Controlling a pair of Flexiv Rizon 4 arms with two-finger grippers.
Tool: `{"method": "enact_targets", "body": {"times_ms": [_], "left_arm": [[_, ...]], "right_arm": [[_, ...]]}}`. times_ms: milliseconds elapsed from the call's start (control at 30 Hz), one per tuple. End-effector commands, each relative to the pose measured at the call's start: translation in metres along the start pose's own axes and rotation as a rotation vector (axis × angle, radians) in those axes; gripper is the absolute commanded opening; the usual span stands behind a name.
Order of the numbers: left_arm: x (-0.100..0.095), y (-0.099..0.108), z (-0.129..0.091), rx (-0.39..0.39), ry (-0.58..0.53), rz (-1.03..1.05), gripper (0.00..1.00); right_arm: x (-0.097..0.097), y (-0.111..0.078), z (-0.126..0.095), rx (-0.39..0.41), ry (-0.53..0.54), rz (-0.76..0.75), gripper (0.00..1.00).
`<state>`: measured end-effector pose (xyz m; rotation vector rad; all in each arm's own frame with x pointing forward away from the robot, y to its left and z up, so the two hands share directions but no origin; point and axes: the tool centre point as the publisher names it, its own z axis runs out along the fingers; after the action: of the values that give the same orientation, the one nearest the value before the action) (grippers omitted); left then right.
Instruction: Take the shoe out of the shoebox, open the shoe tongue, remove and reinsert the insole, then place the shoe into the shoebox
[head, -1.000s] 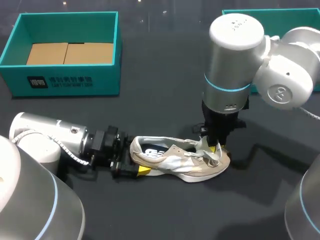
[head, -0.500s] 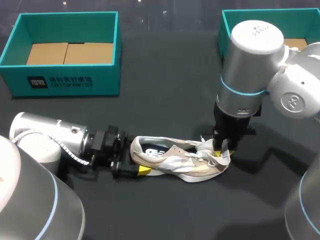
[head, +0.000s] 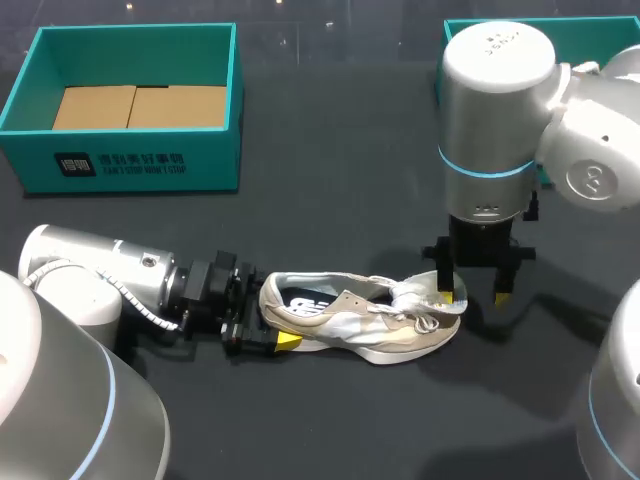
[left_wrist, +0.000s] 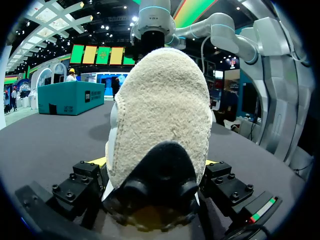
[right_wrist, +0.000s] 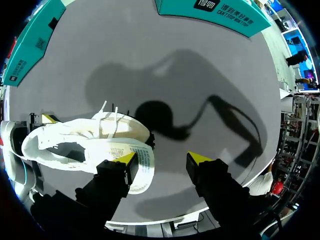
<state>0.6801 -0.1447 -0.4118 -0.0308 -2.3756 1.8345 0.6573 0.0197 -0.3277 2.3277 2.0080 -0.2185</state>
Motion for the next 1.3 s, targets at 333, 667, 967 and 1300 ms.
{"method": "enact_targets", "body": {"times_ms": [333,667,967,1300], "left_arm": [[-0.001,0.003,0.000,0.000,-0.001,0.000,0.00],[-0.001,0.003,0.000,0.000,-0.001,0.000,0.00],[-0.001,0.003,0.000,0.000,-0.001,0.000,0.00],[-0.001,0.003,0.000,0.000,-0.001,0.000,0.00]], "right_arm": [[0.008,-0.006,-0.079,-0.043,-0.182,0.024,0.61],[0.057,-0.009,-0.148,-0.084,-0.238,-0.036,0.41],[0.131,-0.016,-0.176,-0.143,-0.203,-0.363,0.00],[0.178,-0.051,-0.181,-0.303,-0.080,-0.928,0.00]]}}
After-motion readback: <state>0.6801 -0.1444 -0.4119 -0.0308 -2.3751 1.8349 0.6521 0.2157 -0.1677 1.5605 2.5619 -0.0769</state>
